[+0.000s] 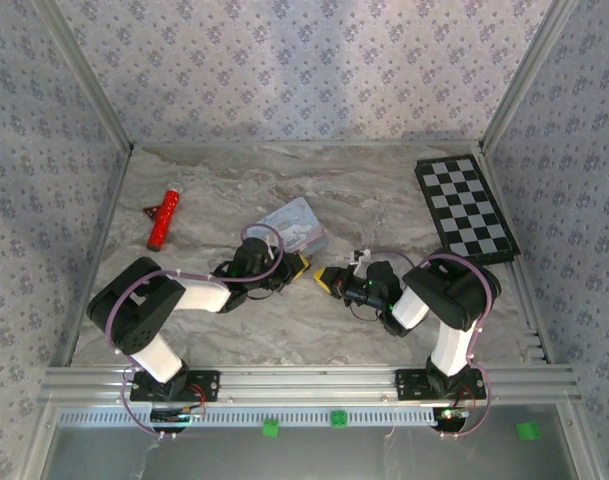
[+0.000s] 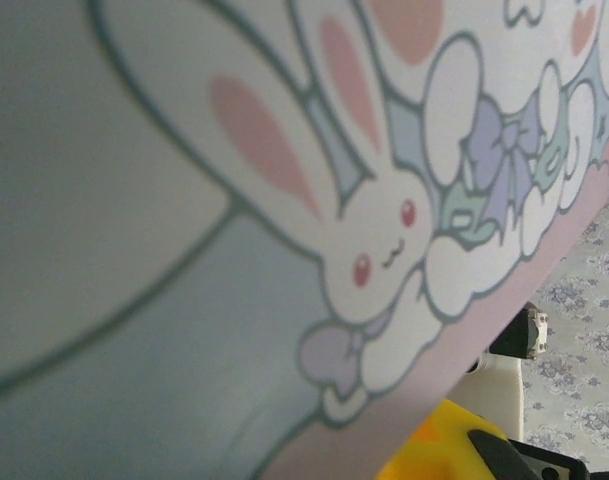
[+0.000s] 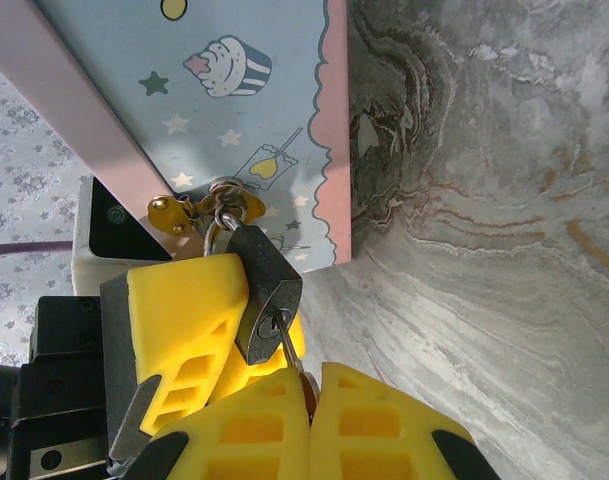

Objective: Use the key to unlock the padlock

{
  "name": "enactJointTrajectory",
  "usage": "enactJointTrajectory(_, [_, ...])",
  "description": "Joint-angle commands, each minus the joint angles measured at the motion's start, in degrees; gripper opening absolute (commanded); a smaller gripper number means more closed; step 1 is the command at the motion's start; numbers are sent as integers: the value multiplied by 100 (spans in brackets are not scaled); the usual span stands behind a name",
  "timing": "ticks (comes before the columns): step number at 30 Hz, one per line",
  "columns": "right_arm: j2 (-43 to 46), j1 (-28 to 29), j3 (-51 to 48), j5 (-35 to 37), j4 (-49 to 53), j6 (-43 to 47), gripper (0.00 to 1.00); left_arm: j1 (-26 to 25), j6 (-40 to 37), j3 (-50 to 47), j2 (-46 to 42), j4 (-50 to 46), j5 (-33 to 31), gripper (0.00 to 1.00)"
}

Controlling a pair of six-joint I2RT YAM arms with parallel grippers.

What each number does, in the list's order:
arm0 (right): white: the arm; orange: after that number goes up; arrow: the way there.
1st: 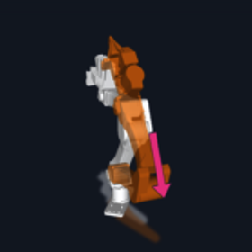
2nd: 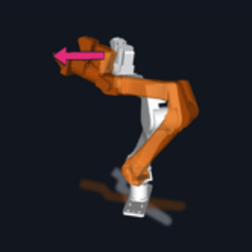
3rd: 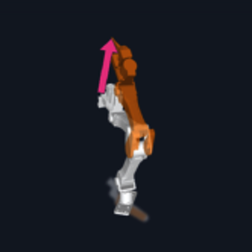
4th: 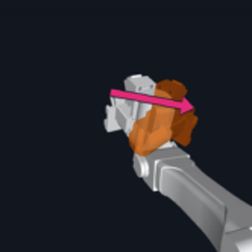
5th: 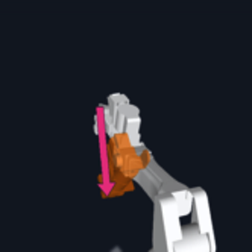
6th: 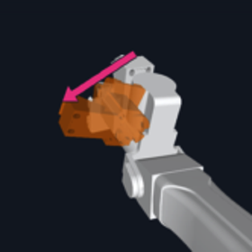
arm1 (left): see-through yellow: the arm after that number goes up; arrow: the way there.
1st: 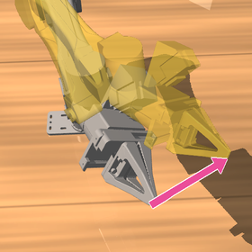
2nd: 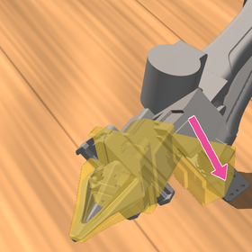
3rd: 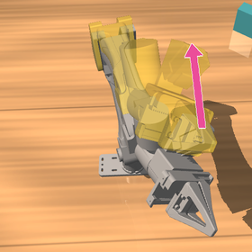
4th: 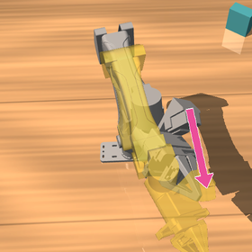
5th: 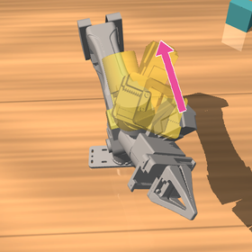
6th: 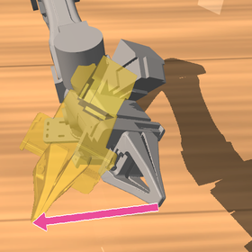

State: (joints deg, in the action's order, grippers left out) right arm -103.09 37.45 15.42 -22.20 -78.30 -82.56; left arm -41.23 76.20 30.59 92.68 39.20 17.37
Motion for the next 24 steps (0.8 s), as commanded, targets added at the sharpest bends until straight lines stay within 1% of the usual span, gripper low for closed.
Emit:
enactJointTrajectory(1, [-88,-49,176,31,-143,-1,0,-4,254,-88,-79,151,394,9])
enactJointTrajectory(6, [-51,-46,182,39,-150,-90,0,1,259,-72,-84,390,460,9])
enactJointTrajectory(15, [-16,-80,164,14,-150,-142,0,-8,285,-62,-202,509,505,9])
enactJointTrajectory(24, [1,-93,234,-52,-151,-167,0,-9,509,-213,-328,905,444,9])
